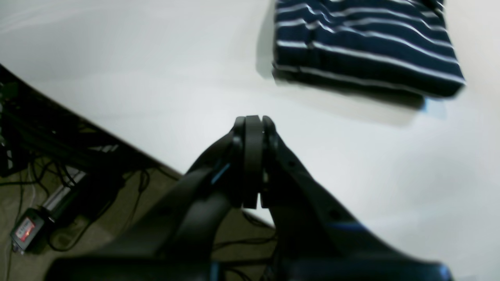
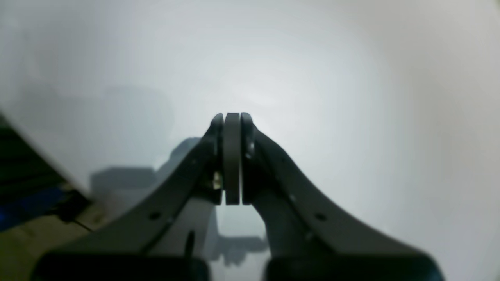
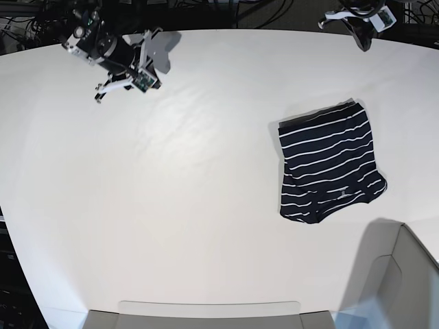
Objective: Fold the T-shirt properly
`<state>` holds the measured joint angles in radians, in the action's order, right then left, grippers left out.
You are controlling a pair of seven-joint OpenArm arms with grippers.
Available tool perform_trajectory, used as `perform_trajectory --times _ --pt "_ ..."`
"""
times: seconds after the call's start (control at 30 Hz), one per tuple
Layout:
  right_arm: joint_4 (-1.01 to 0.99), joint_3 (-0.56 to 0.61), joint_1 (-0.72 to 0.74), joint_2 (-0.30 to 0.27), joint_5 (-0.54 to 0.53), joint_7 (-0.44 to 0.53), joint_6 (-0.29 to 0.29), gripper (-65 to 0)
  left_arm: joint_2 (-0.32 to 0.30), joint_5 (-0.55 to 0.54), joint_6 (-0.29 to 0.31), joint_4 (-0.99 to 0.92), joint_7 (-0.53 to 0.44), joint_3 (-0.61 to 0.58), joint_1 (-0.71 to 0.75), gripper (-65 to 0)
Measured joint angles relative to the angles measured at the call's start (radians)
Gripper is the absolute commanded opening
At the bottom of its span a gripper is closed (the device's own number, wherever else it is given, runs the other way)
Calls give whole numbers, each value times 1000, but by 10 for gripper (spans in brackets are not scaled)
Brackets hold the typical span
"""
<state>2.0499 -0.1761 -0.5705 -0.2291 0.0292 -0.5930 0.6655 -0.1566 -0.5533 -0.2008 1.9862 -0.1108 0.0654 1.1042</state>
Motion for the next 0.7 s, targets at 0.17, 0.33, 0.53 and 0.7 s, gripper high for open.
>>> perform_trajectory --times 0.17,0.33,0.53,0.7 --pt "0 -46 -135 103 2 141 0 -645 4 3 7 -69 -16 -2 61 -650" --pt "0 -152 -240 221 5 289 -1 -645 4 4 128 -192 -23 2 87 -650" --pt "-11 -246 -336 325 3 366 -1 -645 4 5 233 -493 -197 0 84 -650" --pt "-181 -307 -380 338 4 499 -3 -645 8 7 333 -797 -327 0 5 -650"
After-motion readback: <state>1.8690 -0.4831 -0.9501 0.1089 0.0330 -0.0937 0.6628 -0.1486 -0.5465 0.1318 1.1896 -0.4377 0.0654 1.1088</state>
